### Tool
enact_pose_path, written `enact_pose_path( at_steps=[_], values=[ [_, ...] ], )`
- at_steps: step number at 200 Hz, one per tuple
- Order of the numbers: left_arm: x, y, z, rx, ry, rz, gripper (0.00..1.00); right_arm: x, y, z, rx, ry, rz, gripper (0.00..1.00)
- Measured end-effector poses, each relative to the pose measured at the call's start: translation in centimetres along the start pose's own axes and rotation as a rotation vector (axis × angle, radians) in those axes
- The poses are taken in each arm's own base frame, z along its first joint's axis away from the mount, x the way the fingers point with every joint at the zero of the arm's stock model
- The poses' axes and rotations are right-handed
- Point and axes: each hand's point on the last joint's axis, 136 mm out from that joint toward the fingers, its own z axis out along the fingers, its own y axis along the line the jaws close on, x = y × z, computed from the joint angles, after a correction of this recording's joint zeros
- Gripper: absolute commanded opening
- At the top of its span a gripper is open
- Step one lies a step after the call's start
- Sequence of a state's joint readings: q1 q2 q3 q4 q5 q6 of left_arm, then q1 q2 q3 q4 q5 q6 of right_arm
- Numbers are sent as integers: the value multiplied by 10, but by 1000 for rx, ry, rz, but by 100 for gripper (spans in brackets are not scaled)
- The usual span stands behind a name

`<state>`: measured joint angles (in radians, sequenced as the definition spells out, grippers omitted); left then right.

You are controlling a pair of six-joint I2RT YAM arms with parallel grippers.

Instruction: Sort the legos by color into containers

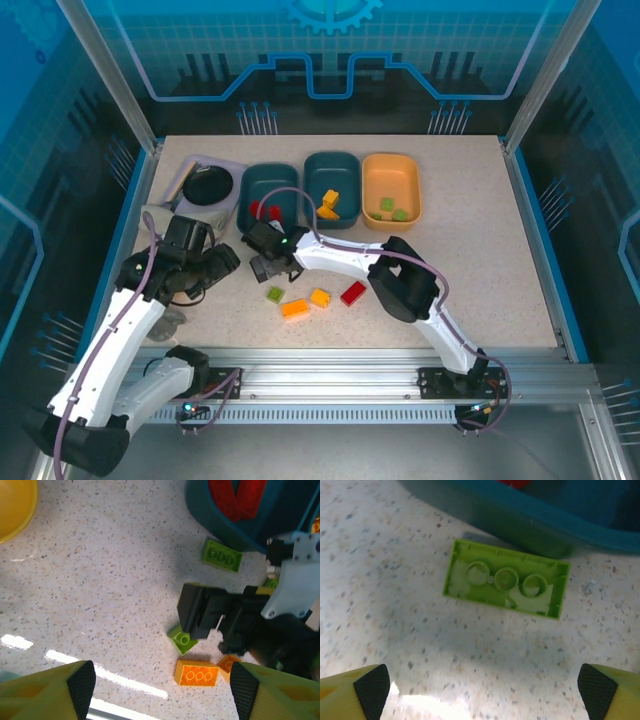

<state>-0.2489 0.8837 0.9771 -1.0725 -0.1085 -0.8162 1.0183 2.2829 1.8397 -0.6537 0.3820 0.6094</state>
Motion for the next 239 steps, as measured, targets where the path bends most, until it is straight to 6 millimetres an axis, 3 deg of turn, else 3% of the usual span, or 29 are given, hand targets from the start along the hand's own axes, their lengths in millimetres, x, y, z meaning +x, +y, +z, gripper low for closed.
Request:
enact_pose_path(
  at_steps=[33,71,143,191,202,223,239],
  values=[
    [7,9,-4,-23,17,6,75,-3,1,23,55,0,33,100],
    [11,14,-5,-41,32,12,75,-14,5,28,70,-21,56,99],
    [12,15,-5,-45,36,14,74,-17,5,30,88,-23,97,87],
    [12,16,-3,-57,45,15,74,-21,6,34,94,-35,131,71],
    [12,16,-2,-59,46,15,74,-22,6,34,96,-40,145,72],
    [12,16,-2,-59,47,15,74,-21,4,34,103,-38,172,89],
    [12,16,-2,-58,47,15,74,-20,-1,35,117,-32,207,93]
  ],
)
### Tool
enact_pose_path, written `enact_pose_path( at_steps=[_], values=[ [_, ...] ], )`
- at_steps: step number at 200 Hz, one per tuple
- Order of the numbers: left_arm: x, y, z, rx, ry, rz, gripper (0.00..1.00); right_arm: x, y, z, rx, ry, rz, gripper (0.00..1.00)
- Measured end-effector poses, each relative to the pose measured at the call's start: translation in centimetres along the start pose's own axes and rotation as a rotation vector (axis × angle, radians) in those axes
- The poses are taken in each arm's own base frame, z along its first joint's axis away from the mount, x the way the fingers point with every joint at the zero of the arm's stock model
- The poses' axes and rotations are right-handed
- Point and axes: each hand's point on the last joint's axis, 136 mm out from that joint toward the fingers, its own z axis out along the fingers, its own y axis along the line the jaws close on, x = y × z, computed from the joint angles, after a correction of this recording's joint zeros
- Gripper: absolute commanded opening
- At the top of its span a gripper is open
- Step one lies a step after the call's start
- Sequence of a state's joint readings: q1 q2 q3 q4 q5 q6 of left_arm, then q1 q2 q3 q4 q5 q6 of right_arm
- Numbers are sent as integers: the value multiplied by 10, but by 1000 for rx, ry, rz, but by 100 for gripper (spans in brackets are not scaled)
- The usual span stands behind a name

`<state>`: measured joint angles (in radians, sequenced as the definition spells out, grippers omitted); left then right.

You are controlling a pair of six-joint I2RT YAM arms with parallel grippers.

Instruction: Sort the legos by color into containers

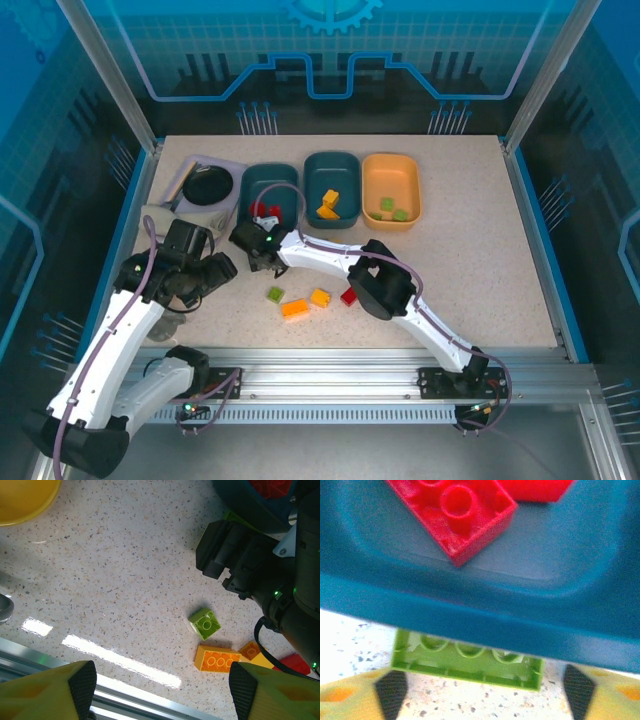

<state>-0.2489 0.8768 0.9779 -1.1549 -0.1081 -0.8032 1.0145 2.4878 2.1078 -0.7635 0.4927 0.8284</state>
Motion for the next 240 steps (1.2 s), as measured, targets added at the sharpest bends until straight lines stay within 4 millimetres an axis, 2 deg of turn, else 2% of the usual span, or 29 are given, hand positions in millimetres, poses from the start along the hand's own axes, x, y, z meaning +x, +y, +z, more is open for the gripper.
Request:
enact_pose_path(
  at_steps=[67,134,240],
  values=[
    [1,-1,-2,15,1,0,74,-2,-4,1,23,9,121,100],
    [2,-1,-4,28,-7,0,74,-5,-2,2,20,-11,137,100],
    [7,1,-1,26,14,20,75,-3,17,-2,-12,-38,122,100]
  ],
)
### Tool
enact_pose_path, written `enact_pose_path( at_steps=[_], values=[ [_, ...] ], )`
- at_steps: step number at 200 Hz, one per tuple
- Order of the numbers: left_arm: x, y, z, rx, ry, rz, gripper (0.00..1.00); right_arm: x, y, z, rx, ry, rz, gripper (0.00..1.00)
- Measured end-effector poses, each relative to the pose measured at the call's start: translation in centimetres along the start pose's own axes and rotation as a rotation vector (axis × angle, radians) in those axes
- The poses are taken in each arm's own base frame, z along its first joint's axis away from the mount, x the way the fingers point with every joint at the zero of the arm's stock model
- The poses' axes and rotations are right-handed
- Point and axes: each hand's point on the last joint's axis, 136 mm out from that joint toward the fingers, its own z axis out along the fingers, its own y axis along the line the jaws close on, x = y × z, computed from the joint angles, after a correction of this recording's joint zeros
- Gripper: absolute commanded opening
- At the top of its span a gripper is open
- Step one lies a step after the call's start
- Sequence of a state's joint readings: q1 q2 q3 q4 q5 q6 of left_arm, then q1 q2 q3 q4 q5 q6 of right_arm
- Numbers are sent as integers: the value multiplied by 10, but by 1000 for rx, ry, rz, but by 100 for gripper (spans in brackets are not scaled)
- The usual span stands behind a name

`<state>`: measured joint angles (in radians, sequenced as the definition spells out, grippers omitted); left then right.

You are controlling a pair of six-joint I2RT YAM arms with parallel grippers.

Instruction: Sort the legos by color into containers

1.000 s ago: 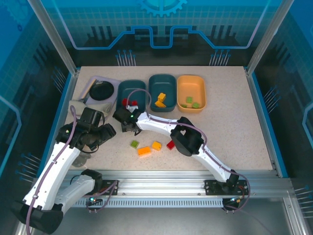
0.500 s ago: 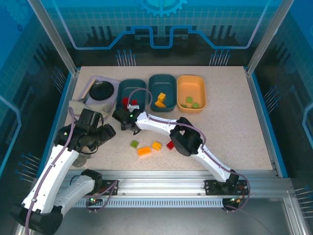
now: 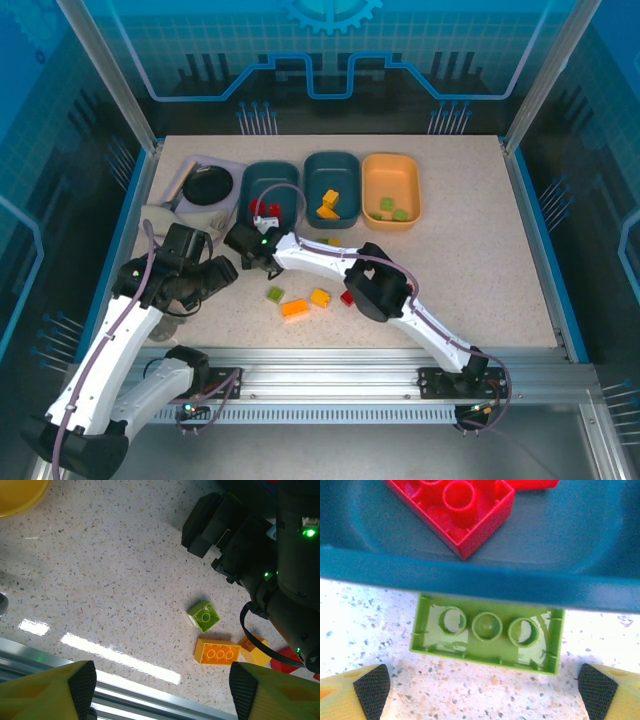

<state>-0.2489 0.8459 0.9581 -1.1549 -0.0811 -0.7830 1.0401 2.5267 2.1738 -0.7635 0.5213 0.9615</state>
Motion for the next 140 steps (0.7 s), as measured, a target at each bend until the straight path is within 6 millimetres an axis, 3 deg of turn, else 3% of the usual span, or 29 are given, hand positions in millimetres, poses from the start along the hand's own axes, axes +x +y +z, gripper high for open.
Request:
enact_pose_path(
  at_steps=[115,140],
  values=[
    [2,3,2,-3,2,3,75,-8,2,8,36,5,38,99],
    [2,3,2,-3,2,3,75,-9,0,9,45,5,48,95]
  ],
)
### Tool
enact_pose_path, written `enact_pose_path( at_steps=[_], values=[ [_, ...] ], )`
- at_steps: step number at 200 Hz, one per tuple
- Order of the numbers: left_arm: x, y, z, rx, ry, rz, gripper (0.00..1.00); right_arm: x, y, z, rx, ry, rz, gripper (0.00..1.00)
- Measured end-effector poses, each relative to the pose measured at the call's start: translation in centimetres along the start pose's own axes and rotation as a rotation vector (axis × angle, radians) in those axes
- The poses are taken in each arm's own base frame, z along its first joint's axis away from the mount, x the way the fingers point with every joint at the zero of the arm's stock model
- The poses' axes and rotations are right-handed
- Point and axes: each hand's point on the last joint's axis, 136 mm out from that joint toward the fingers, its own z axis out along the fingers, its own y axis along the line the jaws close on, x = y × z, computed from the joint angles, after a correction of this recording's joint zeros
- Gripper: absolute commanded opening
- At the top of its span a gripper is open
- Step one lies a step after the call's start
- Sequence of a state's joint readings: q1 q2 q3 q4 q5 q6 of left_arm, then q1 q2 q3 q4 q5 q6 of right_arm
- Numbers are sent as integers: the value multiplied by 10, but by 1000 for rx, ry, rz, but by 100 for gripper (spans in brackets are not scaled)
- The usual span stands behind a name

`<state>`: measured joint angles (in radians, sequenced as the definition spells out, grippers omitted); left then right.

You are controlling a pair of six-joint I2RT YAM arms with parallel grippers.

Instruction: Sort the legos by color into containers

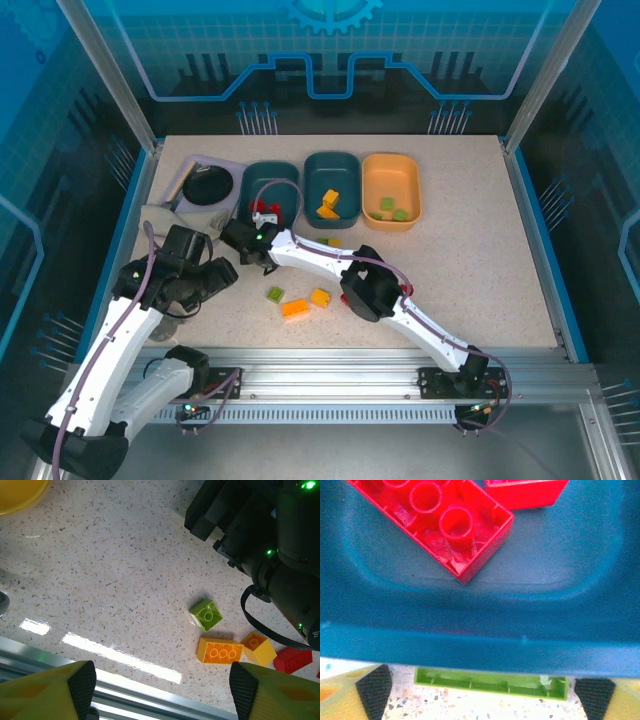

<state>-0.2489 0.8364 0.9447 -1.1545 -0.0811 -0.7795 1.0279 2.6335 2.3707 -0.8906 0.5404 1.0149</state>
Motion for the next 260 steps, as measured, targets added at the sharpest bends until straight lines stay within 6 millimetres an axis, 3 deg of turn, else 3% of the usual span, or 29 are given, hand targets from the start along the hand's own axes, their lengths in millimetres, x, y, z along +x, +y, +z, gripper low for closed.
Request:
enact_pose_path(
  at_steps=[20,74,136,191,214,248,260],
  values=[
    [0,0,0,0,0,0,75,-2,-2,1,5,-1,16,87],
    [1,0,0,4,2,0,75,-7,-4,4,10,3,29,84],
    [2,0,-2,13,-1,0,75,-13,-6,6,9,-6,17,57],
    [5,1,-1,22,3,0,75,-14,-7,4,-17,-26,6,53],
    [8,1,2,29,19,0,75,-3,-20,-1,-18,-11,-4,53],
    [11,-9,8,74,47,6,75,24,-50,-23,-7,55,-37,52],
    [11,-16,11,97,58,13,75,25,-57,-35,-13,59,-38,51]
  ],
)
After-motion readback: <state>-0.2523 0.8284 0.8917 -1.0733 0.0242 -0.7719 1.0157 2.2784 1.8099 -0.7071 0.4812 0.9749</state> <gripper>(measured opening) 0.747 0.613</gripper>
